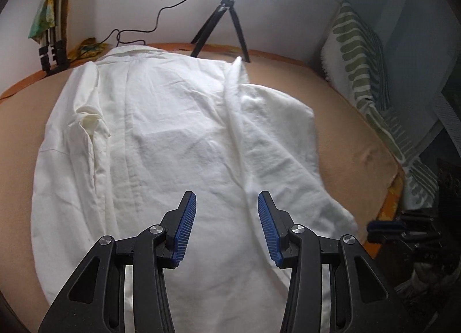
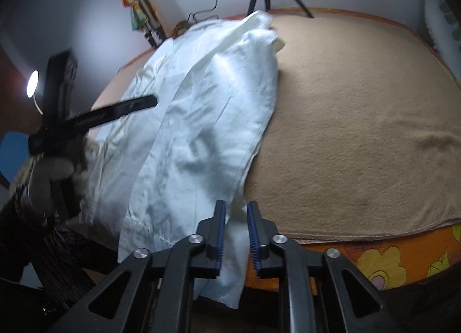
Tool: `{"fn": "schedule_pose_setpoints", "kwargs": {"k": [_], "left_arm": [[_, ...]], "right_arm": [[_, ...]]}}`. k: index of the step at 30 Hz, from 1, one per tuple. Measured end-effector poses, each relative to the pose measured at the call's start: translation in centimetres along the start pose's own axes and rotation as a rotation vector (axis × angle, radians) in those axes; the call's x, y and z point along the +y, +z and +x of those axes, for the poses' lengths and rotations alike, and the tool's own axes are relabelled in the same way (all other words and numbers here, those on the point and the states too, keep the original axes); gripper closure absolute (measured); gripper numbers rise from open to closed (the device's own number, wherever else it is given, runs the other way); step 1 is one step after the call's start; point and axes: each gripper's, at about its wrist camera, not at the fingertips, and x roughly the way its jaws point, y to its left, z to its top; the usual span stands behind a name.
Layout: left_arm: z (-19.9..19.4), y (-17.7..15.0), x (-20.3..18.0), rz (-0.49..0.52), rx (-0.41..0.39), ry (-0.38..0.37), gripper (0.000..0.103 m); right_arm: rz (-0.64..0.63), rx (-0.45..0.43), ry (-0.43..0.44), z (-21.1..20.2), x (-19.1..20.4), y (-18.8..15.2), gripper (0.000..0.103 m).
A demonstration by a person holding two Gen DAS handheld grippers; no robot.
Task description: Fold small clothes
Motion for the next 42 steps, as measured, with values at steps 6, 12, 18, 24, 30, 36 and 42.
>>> {"fn": "schedule_pose_setpoints", "kwargs": {"k": [6, 12, 18, 24, 30, 36, 42], "left_arm": [[-1.9, -2.8, -4.9, 0.082, 0.000, -0.128, 0.060], [-0.9, -5.4, -7.2, 0.149, 0.024, -0.168, 0.060], [0.5, -7.5, -6.6, 0.164, 0.082, -0.170, 0.060], [0.5, -8.0, -5.2, 0.116, 0.085, -0.212, 0.060], [0.0, -8.5, -5.6, 0.135, 0.068, -0.211, 0.060], [-1.2, -8.9, -7.6, 0.166, 0.042, -0.196, 0.060], [-2.1, -9.9, -11.4, 0.320, -0.023, -0.186, 0.060]], "right_arm": [[-0.003, -0.128, 0.011, -1.6, -1.3, 4.5, 0.062], [-0.021, -0.191, -0.029, 0.8, -3.0, 11.3, 0.047], [0.009, -0.159, -0.004, 5.3, -4.2, 15.9, 0.049], [0.010, -0.087, -0.057, 8.1, -4.8, 17.7, 0.101], [-0.035, -0.085, -0.137, 8.6, -4.9, 19.1, 0.102], [-0.067, -0.071, -0.189, 8.0, -4.9, 18.5, 0.081], [-0.002, -0.158, -0.110, 1.7, -6.2, 16.4, 0.072]]}}
